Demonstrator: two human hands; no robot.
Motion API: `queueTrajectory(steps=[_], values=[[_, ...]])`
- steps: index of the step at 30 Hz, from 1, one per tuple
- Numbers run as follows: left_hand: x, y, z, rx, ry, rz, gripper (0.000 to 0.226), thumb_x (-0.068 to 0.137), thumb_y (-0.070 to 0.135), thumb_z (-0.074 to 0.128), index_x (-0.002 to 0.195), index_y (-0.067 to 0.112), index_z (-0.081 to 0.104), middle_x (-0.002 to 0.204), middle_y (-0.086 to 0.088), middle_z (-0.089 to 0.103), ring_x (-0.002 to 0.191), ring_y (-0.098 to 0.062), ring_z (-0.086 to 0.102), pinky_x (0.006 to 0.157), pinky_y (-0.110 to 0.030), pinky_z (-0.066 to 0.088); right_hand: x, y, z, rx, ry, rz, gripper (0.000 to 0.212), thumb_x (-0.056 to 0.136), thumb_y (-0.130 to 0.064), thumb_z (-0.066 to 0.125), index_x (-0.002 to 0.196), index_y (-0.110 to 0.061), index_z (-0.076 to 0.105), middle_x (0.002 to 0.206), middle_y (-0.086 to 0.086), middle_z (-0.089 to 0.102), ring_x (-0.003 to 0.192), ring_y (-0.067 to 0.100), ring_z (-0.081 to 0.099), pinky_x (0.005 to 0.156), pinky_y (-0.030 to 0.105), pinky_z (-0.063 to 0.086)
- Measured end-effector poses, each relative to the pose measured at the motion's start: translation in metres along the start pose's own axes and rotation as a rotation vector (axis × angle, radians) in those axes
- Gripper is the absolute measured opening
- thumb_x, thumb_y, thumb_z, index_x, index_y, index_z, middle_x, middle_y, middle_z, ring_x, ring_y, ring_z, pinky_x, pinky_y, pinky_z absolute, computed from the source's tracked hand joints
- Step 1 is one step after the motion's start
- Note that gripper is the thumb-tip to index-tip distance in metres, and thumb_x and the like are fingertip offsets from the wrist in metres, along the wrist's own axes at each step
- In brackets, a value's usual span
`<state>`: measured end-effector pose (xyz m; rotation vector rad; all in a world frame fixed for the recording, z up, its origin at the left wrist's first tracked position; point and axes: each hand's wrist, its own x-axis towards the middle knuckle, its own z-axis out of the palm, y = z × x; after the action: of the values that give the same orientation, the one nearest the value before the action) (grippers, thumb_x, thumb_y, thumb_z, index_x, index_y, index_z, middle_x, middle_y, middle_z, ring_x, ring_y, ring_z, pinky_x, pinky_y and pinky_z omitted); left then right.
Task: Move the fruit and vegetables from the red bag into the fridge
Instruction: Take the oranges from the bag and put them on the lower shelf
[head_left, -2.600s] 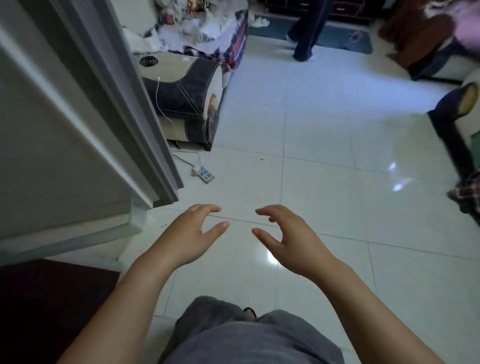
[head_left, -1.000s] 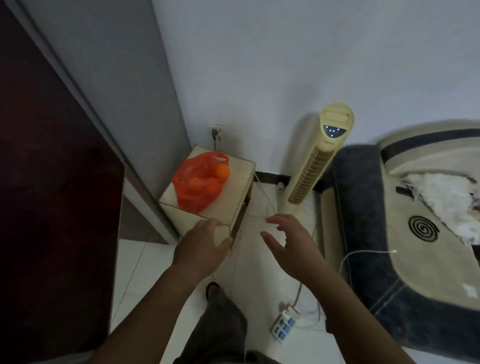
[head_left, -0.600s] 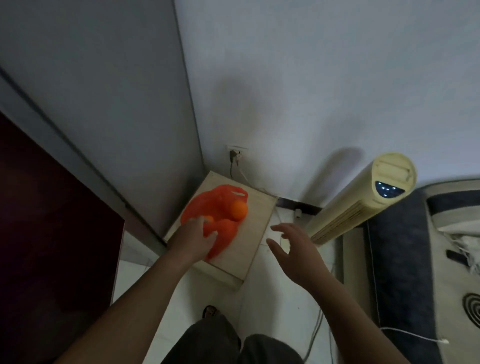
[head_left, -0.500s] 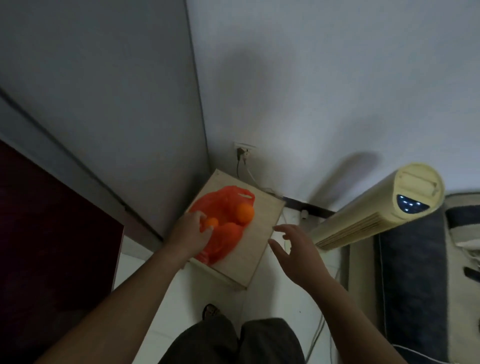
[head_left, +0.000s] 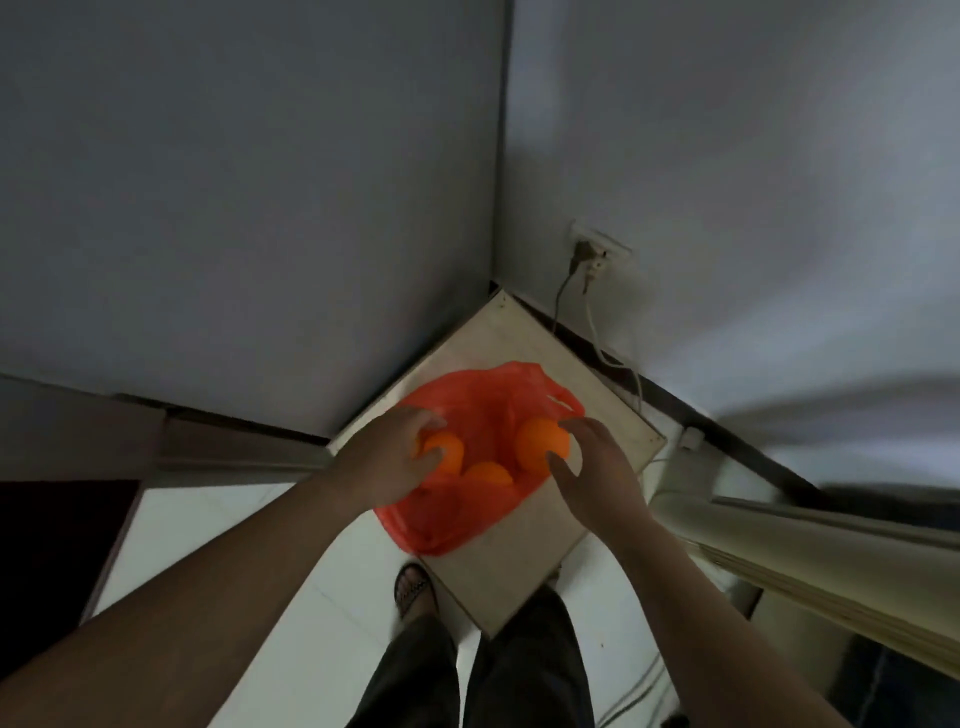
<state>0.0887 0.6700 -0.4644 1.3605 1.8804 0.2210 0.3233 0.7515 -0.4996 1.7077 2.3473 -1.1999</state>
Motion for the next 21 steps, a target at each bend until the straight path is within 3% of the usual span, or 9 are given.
queueTrajectory(steps=[3,6,11,16,18,21], values=[[0.03,-0.01,0.026,-0.007,-0.005,0.011,0.041,0.084,0.037,0.054,0.122,0.021,0.055,0.124,0.002,0.056,0.114,-0.015,0.052,0.092,-0.021,0.035,0.029,0.014,0.014,-0.024,-0.062,-0.067,0.052,0.086,-0.037,0.05,0.134,-0.017,0.043,0.139,0.008,0.044,0.12,0.027,0.047,0.097,0.037,0.041],[0.052,-0.026,0.049,0.042,0.025,-0.025,0.041,0.086,0.03,0.06,0.126,0.021,0.053,0.128,0.001,0.054,0.119,-0.016,0.049,0.096,-0.023,0.037,0.051,0.028,0.027,-0.071,-0.102,-0.133,0.065,0.08,-0.051,0.03,0.137,-0.021,0.038,0.141,0.004,0.041,0.12,0.022,0.048,0.095,0.032,0.041],[0.06,-0.041,0.071,0.125,-0.127,-0.143,0.059,0.085,0.032,0.063,0.138,0.023,0.038,0.141,-0.001,0.045,0.128,-0.021,0.044,0.103,-0.032,0.038,0.067,0.048,0.049,-0.107,-0.202,-0.167,0.073,0.084,-0.062,0.031,0.143,-0.022,0.024,0.149,0.005,0.028,0.129,0.025,0.039,0.096,0.042,0.045],[0.059,-0.048,0.078,0.142,-0.134,-0.153,0.06,0.086,0.035,0.061,0.139,0.024,0.036,0.14,0.001,0.046,0.127,-0.021,0.046,0.102,-0.032,0.04,0.068,0.056,0.055,-0.05,-0.238,-0.18,0.087,0.076,-0.079,0.026,0.141,-0.021,0.03,0.143,0.005,0.038,0.121,0.025,0.047,0.092,0.045,0.048],[0.057,-0.047,0.078,0.129,-0.127,-0.142,0.058,0.086,0.035,0.061,0.138,0.025,0.038,0.14,0.001,0.046,0.126,-0.021,0.045,0.102,-0.034,0.04,0.064,0.053,0.052,-0.033,-0.224,-0.175,0.085,0.077,-0.078,0.027,0.138,-0.02,0.034,0.138,0.006,0.044,0.114,0.025,0.052,0.089,0.046,0.049],[0.049,-0.042,0.072,0.088,-0.086,-0.127,0.061,0.084,0.034,0.064,0.138,0.025,0.038,0.142,-0.001,0.043,0.128,-0.023,0.043,0.103,-0.037,0.04,0.052,0.041,0.038,-0.014,-0.171,-0.146,0.074,0.079,-0.064,0.042,0.136,-0.018,0.037,0.135,0.007,0.046,0.111,0.025,0.053,0.089,0.041,0.048]])
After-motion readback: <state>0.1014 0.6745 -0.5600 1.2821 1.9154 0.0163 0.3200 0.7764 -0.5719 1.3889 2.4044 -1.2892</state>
